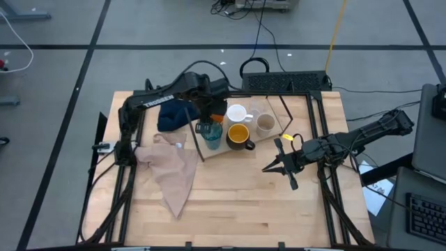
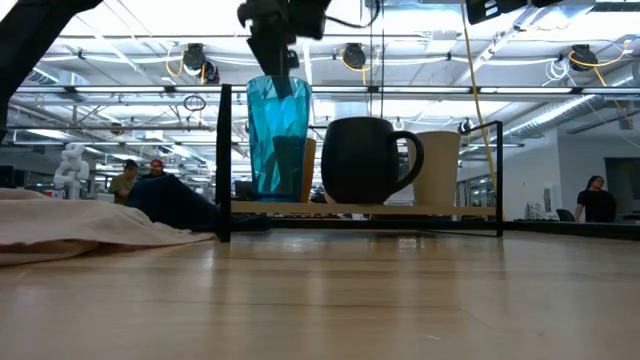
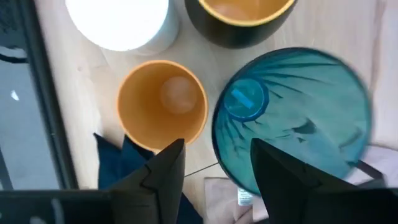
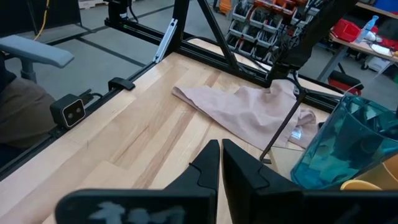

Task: Stack small to large cups/mugs on shelf
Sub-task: Return to Home Position

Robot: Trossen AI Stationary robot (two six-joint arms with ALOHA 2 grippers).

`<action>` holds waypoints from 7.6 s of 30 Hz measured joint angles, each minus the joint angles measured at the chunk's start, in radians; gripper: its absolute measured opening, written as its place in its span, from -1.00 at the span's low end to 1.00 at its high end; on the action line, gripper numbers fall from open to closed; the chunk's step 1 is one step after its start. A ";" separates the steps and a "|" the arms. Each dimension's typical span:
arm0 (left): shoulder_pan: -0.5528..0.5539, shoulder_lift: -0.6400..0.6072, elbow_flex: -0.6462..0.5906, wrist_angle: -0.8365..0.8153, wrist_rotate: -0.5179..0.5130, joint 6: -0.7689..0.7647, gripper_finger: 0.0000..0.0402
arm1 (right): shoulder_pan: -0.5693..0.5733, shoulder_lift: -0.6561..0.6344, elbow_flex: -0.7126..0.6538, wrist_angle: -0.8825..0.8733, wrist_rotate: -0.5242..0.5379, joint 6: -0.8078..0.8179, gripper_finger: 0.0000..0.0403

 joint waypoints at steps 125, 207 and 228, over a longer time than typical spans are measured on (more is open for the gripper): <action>-0.581 -1.947 -2.063 1.570 -0.294 -0.303 -0.08 | -0.002 -0.020 0.000 0.011 0.001 0.142 -0.96; -0.385 -1.975 -2.164 1.587 -0.228 -0.528 -0.08 | 0.128 -0.860 -0.680 0.254 -0.210 0.380 -0.96; -0.384 -1.974 -2.165 1.588 -0.227 -0.527 -0.08 | -0.404 -0.860 -0.684 0.159 -0.133 0.309 -0.96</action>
